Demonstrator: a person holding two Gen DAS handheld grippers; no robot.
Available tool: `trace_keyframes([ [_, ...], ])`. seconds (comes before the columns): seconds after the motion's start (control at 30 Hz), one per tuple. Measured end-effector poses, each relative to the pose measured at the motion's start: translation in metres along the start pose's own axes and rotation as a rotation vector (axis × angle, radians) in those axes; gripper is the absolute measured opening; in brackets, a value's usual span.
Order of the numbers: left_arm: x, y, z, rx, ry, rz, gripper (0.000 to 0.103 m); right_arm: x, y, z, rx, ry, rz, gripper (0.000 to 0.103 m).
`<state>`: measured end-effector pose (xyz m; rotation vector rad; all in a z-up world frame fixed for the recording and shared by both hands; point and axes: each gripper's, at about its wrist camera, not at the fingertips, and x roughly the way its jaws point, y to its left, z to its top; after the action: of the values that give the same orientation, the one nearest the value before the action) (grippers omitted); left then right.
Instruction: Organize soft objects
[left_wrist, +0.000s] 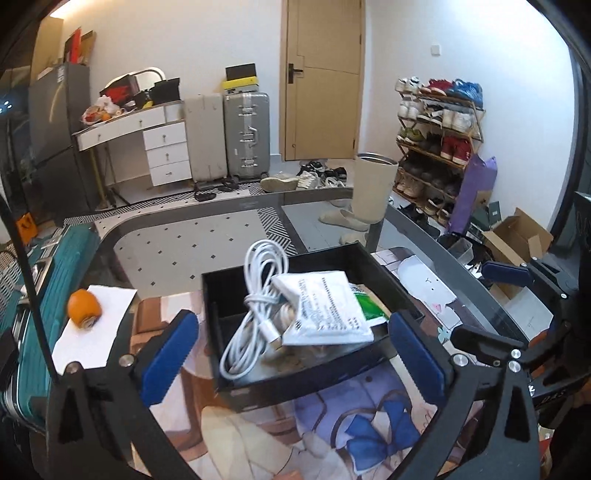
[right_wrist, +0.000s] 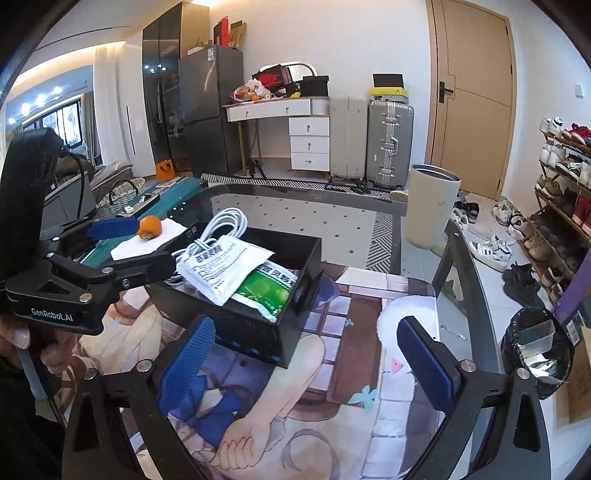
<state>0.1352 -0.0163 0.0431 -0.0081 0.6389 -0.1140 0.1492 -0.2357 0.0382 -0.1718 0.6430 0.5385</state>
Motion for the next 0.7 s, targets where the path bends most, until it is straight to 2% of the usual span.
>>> trace_keyframes([
  [0.23,-0.018,0.013,-0.021,-0.005,-0.04,0.062,0.103,-0.006,0.016,-0.006,-0.006,-0.034,0.016,0.102],
  [0.7,-0.019,0.033,-0.062,-0.057,-0.063,0.09,0.103,-0.001,0.041,-0.022,-0.013,-0.127,0.041,0.102],
])
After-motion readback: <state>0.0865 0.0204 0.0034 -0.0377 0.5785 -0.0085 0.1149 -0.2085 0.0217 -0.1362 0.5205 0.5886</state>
